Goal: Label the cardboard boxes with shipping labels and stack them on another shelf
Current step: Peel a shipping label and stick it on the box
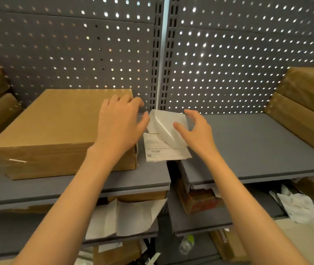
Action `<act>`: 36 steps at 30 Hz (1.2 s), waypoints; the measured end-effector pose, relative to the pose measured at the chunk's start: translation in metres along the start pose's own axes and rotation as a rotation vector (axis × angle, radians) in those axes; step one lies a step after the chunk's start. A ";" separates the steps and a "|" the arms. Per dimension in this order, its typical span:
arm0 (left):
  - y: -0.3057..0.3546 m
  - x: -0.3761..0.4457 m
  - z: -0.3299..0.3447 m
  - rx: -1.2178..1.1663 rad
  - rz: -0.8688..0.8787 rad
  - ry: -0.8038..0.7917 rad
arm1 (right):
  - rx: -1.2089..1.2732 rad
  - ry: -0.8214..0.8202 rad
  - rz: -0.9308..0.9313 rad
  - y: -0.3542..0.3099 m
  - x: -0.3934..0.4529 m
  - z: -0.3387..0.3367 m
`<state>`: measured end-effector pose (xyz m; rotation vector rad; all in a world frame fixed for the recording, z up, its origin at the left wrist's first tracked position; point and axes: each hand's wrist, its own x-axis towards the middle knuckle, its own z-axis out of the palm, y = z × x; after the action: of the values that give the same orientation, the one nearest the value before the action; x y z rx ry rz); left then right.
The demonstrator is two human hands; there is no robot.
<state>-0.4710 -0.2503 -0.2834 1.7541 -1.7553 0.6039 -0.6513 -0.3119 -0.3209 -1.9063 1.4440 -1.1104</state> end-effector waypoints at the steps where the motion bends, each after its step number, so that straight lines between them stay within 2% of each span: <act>1: 0.003 0.006 0.005 -0.006 0.004 -0.008 | 0.005 0.004 0.024 0.003 0.007 0.001; 7: 0.017 0.023 0.024 0.004 0.019 -0.051 | 0.069 -0.060 0.154 0.019 0.036 0.007; 11: 0.020 0.027 0.026 0.046 0.006 -0.103 | 0.203 -0.123 0.190 0.021 0.048 0.012; 19: 0.025 0.027 0.021 0.067 -0.067 -0.116 | 0.458 -0.197 0.131 0.015 0.057 0.004; 27: 0.040 0.022 0.018 0.070 -0.106 -0.103 | 0.527 -0.324 0.079 0.013 0.054 -0.030; 36: 0.058 0.014 0.022 0.032 -0.101 -0.137 | 0.576 -0.183 0.086 0.022 0.049 -0.055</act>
<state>-0.5302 -0.2737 -0.2853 1.9333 -1.7430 0.4819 -0.7044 -0.3606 -0.2931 -1.4768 0.9601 -1.1259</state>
